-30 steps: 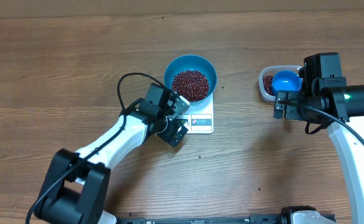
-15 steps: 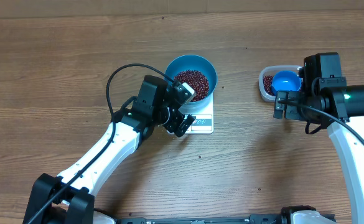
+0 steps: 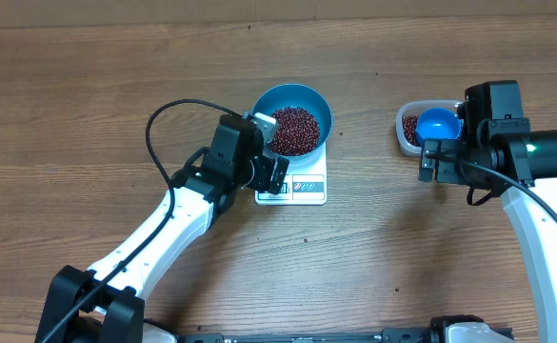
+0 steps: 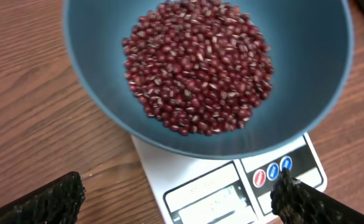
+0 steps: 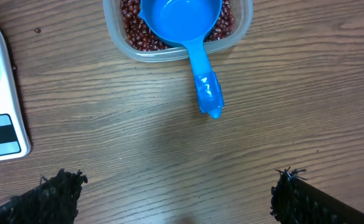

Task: Scoop item into bowl and weigh 150g on scale
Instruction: 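Move the left gripper toward the scale to view the display, then hold the left gripper over the scale reading 150 g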

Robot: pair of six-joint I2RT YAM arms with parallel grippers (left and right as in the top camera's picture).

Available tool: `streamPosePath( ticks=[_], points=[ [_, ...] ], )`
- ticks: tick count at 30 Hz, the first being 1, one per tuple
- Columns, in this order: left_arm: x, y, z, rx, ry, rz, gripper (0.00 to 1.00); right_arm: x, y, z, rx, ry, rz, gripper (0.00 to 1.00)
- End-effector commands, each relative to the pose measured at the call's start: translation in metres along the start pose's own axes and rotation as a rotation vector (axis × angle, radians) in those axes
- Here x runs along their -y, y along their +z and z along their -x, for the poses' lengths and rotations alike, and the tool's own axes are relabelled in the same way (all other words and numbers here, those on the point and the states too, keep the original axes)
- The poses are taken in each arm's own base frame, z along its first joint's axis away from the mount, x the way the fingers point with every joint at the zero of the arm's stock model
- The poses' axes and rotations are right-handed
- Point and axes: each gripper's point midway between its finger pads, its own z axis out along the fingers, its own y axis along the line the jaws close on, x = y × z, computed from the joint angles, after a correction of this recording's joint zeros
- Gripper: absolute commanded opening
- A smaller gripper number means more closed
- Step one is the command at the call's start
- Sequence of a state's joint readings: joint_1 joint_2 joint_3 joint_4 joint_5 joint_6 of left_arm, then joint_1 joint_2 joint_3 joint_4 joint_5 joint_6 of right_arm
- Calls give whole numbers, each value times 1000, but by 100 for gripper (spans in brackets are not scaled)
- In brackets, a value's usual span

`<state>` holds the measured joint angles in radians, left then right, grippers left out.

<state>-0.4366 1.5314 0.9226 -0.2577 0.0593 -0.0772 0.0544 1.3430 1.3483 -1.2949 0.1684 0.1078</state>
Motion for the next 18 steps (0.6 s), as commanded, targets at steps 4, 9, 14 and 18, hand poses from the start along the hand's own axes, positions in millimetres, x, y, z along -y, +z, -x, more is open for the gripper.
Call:
streamPosePath(
  ticks=[4, 9, 14, 18],
  points=[
    [-7, -4, 3, 18, -64, 33, 100, -1, -2, 2, 14, -11, 1, 100],
    [1, -4, 5, 21, -59, -13, 99, -1, -2, 2, 14, -11, 1, 100],
    [10, -5, 4, 16, -51, -66, 100, -1, -2, 2, 14, -11, 1, 100],
    [16, -5, 3, 12, -49, -92, 99, -1, -2, 2, 14, -11, 1, 100]
  ],
)
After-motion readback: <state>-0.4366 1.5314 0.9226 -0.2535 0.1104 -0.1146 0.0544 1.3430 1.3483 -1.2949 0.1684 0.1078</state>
